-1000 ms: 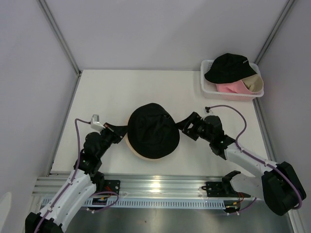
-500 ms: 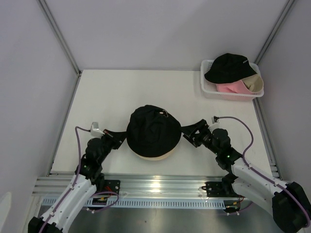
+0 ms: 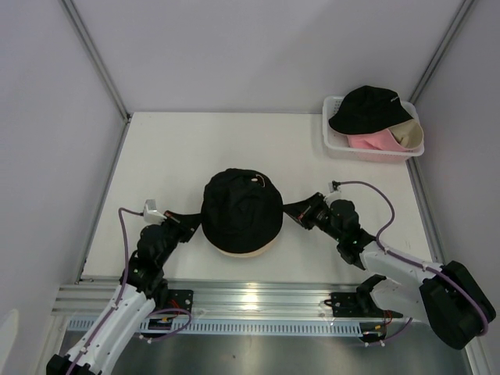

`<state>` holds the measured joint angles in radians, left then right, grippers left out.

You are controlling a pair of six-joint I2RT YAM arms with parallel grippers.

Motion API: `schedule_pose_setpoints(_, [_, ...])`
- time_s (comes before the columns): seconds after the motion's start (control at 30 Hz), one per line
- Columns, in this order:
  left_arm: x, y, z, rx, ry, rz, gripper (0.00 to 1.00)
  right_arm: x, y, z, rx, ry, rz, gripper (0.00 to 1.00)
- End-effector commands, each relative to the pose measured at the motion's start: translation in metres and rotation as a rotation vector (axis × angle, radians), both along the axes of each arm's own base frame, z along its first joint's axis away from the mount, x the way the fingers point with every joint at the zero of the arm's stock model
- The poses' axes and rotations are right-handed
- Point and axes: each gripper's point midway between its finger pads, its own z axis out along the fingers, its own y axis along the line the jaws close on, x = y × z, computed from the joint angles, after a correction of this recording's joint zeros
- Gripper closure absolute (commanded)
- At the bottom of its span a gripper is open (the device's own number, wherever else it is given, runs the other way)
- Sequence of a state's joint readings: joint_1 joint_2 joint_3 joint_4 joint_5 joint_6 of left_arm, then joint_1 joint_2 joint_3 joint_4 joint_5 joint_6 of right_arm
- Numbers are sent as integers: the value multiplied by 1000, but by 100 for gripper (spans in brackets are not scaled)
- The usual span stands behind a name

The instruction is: Stack the hats

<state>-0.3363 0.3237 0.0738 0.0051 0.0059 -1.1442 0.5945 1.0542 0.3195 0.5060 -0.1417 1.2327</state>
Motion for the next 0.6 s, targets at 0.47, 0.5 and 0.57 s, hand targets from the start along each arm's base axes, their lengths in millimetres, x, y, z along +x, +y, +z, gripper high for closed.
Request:
schedule_pose_setpoints(0.47, [5,19,-16,97,68,94,99,-18,-32,-95,-391,96,-52,100])
schedule_pose_setpoints(0.5, [6,20,-17,103,69,97,99,-20,-30,-107,-420,117,-34,100])
schedule_pose_setpoints(0.57, [7,21,-17,115,70,100,99,-20,-25,-126,-473,153,-10,100])
